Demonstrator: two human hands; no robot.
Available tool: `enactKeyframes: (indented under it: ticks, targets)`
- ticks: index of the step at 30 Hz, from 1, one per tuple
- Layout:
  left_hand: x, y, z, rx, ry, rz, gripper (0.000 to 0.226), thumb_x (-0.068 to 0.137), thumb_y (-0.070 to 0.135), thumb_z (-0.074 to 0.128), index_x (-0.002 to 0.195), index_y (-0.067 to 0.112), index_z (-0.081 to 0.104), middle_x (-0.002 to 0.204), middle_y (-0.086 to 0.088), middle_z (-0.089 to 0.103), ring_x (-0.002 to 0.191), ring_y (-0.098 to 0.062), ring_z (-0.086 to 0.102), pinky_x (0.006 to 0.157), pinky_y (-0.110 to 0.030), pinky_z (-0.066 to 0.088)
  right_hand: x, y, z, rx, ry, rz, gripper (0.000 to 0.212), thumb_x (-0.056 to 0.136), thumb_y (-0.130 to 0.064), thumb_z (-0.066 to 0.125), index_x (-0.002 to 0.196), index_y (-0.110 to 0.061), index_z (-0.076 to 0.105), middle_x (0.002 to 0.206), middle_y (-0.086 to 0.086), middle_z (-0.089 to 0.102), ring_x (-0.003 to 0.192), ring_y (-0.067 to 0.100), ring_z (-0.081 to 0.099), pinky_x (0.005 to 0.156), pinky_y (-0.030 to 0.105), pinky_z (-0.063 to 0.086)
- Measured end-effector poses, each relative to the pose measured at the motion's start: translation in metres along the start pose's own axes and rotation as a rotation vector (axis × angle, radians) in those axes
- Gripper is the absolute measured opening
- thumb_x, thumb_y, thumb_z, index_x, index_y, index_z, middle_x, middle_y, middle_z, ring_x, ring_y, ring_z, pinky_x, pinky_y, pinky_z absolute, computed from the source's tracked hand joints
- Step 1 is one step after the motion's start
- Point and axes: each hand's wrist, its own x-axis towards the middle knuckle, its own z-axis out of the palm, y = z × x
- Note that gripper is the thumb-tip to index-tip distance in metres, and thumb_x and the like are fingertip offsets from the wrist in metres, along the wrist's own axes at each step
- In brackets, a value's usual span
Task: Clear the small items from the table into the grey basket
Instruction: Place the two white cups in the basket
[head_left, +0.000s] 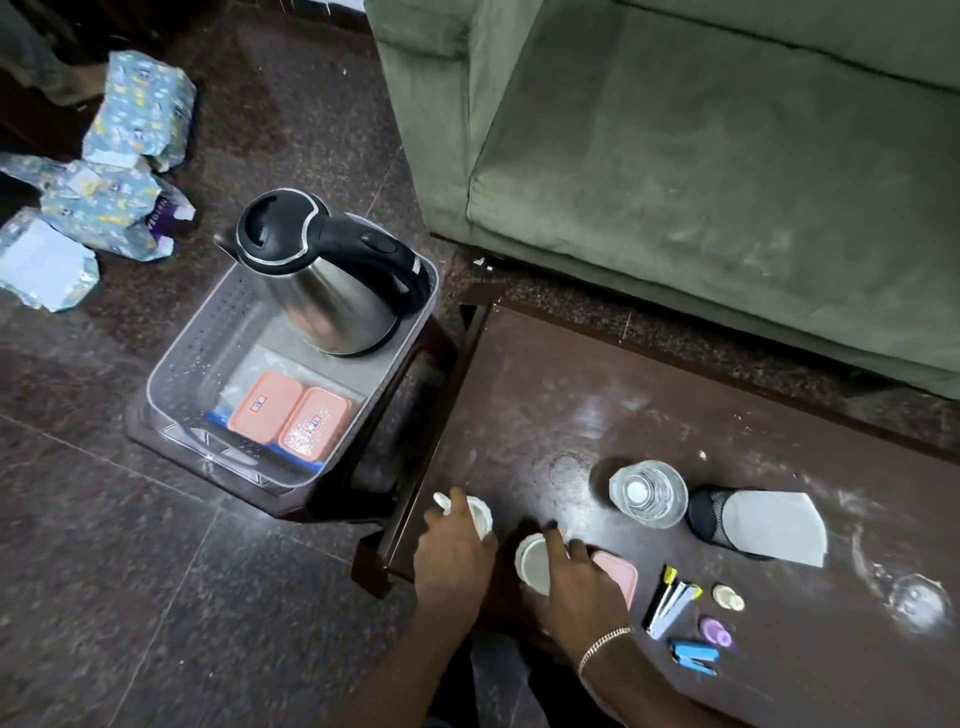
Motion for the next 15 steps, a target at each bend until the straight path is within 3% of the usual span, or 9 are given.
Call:
enactKeyframes:
  ticks: [5, 9, 15]
  targets:
    - [-0.009, -0.007, -0.046, -0.012, 0.062, 0.095, 0.064, 0.083, 0.045, 0.067, 0.139, 0.034, 0.038, 0.120, -0.006, 0.056, 0.094, -0.034, 0.071, 0.077, -0.037, 0.053, -0.014, -0.016, -0.045, 0.050, 0.111, -0.022, 0.072, 0.082, -0.060, 0.058, 0.144, -0.028, 0.041, 0.130, -0.001, 0.055, 0.106, 0.025, 0.068, 0.079, 0.036, 0.054]
    - [-0.013, -0.009, -0.110, -0.035, 0.104, 0.132, 0.066, 0.083, 0.043, 0.065, 0.144, 0.044, 0.040, 0.116, -0.002, 0.051, 0.096, -0.036, 0.069, 0.081, -0.040, 0.053, -0.016, -0.050, -0.087, 0.171, 0.244, -0.096, 0.065, 0.073, -0.045, 0.077, 0.129, -0.017, 0.062, 0.119, 0.006, 0.060, 0.098, 0.032, 0.069, 0.076, 0.038, 0.056]
    - [-0.002, -0.034, -0.210, -0.116, 0.269, 0.253, 0.070, 0.083, 0.032, 0.076, 0.147, 0.038, 0.047, 0.129, 0.000, 0.048, 0.099, -0.035, 0.069, 0.085, -0.044, 0.058, -0.002, -0.122, -0.142, 0.249, 0.397, -0.254, 0.069, 0.072, -0.046, 0.078, 0.133, -0.020, 0.058, 0.118, 0.003, 0.054, 0.096, 0.029, 0.065, 0.076, 0.039, 0.057]
